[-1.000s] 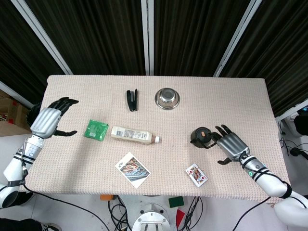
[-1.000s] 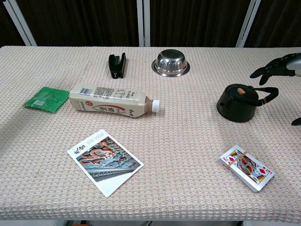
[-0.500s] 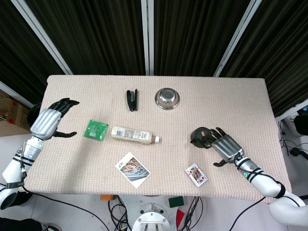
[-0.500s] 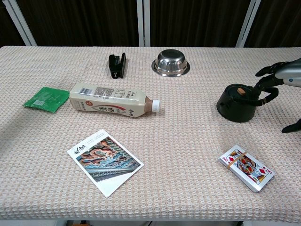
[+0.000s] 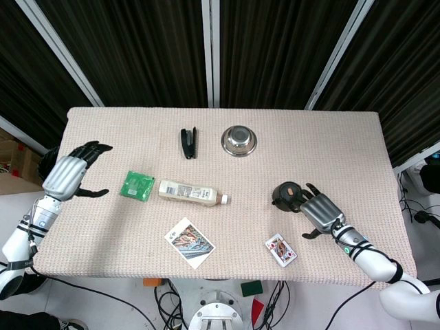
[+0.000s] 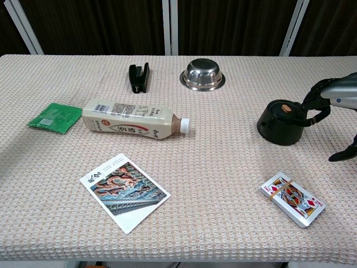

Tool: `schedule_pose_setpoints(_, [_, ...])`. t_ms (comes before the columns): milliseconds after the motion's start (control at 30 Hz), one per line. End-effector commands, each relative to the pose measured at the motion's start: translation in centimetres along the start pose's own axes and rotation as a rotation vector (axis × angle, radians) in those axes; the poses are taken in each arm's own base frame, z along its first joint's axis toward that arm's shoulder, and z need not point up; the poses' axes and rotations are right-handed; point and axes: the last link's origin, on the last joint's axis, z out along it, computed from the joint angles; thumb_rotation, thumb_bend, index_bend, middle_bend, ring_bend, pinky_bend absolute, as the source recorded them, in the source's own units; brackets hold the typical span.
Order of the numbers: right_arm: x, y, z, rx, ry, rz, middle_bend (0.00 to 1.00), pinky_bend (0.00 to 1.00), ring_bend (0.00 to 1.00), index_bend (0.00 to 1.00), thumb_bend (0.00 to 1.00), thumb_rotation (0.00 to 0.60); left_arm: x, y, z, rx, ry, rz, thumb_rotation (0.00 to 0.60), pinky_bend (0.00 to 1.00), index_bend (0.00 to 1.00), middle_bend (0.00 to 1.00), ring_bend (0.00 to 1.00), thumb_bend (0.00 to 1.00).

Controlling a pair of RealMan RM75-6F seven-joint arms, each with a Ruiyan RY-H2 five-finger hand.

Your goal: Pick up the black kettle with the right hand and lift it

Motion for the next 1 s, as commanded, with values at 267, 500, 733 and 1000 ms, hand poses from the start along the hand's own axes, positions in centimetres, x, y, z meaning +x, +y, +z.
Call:
schedule_pose_setpoints(267, [0.0,0.1,0.2,0.002,0.012,0.0,0.3,0.0,0.19,0.32,0.11,0.481,0.0,0.0,0.1,0.0,-0.005,0.001,0.592,0.18,0.15,0.15,0.08,0.03])
schedule_pose_setpoints(500, [0.8,0.1,0.4,0.006,0.029,-0.003,0.33,0.0,0.22,0.33,0.11,0.48,-0.2,0.0,0.1,0.0,-0.013,0.001,0.59,0.18,0.15,0.15,0.07,0.03])
schedule_pose_setpoints(733, [1.1,-0.1,0.4,0.011,0.022,0.0,0.38,0.0,0.28,0.37,0.11,0.481,-0.3,0.0,0.2,0.001,-0.016,0.003,0.594,0.18,0.15,0.15,0.07,0.03])
schedule_pose_setpoints(1000, [0.9,0.0,0.6,0.008,0.005,-0.002,0.43,0.0,0.34,0.43,0.11,0.482,-0.5,0.1,0.2,0.0,-0.026,0.001,0.593,0.18,0.15,0.15,0.07,0.03])
